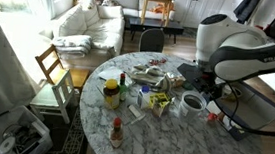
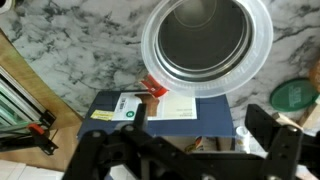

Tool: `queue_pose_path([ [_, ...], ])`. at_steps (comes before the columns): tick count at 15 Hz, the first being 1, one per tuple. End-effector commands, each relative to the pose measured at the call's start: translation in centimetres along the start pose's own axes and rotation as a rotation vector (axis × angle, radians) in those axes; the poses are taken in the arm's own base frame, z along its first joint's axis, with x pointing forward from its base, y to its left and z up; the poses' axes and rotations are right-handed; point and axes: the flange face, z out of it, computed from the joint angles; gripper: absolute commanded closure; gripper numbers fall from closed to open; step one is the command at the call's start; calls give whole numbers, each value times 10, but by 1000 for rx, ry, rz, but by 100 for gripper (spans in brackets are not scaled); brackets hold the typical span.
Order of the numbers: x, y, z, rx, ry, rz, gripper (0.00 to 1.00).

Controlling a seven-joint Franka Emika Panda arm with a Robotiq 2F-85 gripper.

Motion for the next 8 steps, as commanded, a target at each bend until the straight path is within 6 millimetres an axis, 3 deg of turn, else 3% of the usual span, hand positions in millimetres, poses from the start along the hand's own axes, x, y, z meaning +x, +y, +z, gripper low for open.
queue_pose_path([
  [1, 11, 1, 29, -29, -117, -148, 0],
  [8, 10, 1, 58, -94, -252, -337, 0],
])
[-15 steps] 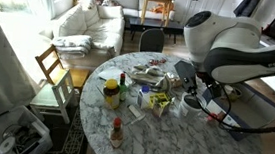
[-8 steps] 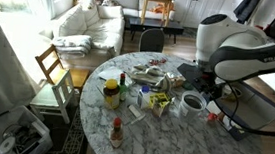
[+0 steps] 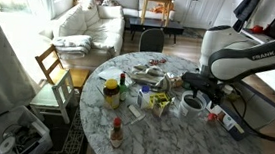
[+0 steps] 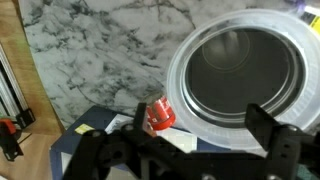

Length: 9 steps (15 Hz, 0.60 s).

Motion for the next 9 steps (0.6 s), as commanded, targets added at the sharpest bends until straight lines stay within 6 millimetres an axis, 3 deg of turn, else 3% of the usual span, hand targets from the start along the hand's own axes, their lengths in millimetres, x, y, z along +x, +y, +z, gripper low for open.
queue_pose_path([
  [1, 2, 0, 17, -33, -68, -66, 4],
  [3, 1, -1, 24, -46, -89, -83, 24],
  [9, -4, -3, 36, -65, -123, -87, 70],
])
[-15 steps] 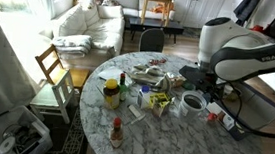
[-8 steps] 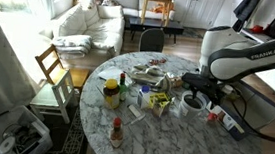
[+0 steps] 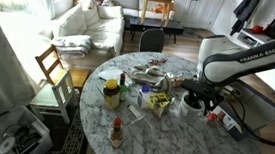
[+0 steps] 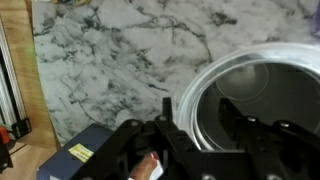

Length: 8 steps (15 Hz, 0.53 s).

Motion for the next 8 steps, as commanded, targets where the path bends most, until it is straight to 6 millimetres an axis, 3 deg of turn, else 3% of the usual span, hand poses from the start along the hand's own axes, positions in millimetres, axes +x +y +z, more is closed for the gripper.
queue_pose_path([
  [1, 1, 2, -2, -3, -17, 0, 77],
  [4, 0, 7, -18, 17, 1, 3, 100],
  [8, -1, 18, -46, 49, 31, 3, 98],
])
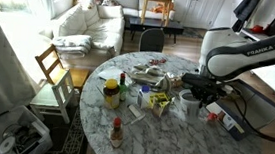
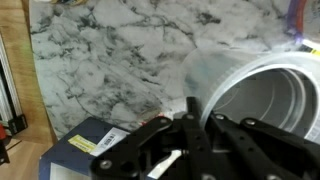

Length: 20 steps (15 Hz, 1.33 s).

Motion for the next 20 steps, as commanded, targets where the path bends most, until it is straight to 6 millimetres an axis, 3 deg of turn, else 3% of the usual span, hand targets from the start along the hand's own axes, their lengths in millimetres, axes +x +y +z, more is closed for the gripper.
queue_pose_path([
  [1, -1, 19, -27, 9, 36, 5, 100],
  [6, -11, 40, -81, 98, 83, -51, 99],
  [9, -40, 41, -121, 201, 156, -189, 99],
  [11, -73, 35, -142, 249, 181, -283, 99],
  [15, -137, 10, -160, 379, 178, -480, 99],
  [18, -164, -10, -167, 507, 170, -610, 99],
  [20, -179, -28, -162, 581, 120, -689, 99],
])
